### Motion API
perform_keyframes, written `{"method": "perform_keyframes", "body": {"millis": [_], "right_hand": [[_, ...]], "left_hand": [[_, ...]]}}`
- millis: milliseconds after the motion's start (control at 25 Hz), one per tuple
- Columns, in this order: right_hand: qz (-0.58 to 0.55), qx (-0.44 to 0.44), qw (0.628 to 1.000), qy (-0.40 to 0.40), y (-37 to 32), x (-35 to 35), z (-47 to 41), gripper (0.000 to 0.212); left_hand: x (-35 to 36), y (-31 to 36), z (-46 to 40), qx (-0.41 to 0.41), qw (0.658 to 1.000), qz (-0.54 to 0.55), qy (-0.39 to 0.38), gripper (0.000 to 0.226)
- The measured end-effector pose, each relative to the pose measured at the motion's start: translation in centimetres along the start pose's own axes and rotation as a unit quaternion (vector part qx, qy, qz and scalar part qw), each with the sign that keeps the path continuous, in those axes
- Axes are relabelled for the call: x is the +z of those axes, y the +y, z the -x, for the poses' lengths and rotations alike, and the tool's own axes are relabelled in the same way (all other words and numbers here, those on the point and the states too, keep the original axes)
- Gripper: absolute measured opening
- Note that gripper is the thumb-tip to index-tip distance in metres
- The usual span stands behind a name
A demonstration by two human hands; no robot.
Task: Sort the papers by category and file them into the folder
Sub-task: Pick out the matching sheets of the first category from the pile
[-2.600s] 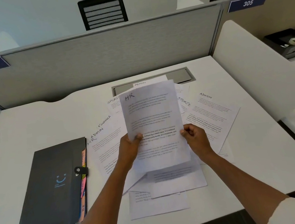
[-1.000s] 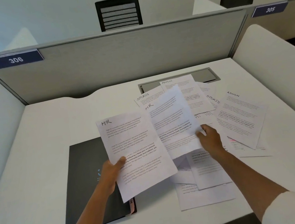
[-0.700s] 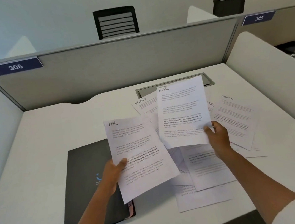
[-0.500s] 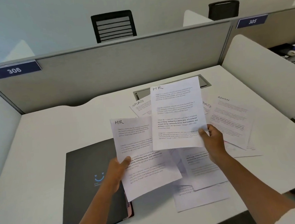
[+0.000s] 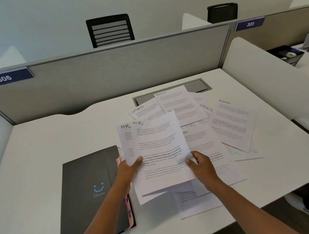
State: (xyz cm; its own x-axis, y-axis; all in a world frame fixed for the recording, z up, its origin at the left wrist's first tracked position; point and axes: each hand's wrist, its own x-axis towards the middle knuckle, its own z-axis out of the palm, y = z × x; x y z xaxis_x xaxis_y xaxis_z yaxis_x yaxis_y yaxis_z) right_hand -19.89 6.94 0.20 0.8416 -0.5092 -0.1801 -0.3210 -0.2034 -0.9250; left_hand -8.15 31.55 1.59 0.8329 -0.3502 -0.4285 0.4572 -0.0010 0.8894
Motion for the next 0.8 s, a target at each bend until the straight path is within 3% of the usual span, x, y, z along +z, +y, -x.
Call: {"method": "perform_keyframes", "body": {"millis": [120,280,560,680,800], "right_hand": [[-0.02,-0.004,1.0,-0.014,-0.4,0.8,0.6,0.016],[-0.023,-0.002,0.999,-0.03,-1.0,1.0,0.7,0.011],[-0.012,0.005,1.0,-0.025,-2.3,-0.3,0.2,0.008],[0.026,0.021,0.999,0.004,-2.7,-1.5,-1.0,0.024],[-0.025,0.054,0.997,-0.039,-3.2,-3.3,-3.1,0.043]], "left_hand": [[0.2,0.2,-0.3,-0.002,1.0,-0.01,-0.009,0.044],[0.7,0.4,-0.7,-0.001,1.0,-0.018,0.008,0.032],[1.3,0.8,-0.9,-0.004,1.0,-0.026,0.008,0.034],[1.9,1.6,-0.8,0.011,0.999,-0.045,-0.015,0.038],[3.2,2.8,-0.4,0.04,0.996,-0.061,-0.053,0.047]]}}
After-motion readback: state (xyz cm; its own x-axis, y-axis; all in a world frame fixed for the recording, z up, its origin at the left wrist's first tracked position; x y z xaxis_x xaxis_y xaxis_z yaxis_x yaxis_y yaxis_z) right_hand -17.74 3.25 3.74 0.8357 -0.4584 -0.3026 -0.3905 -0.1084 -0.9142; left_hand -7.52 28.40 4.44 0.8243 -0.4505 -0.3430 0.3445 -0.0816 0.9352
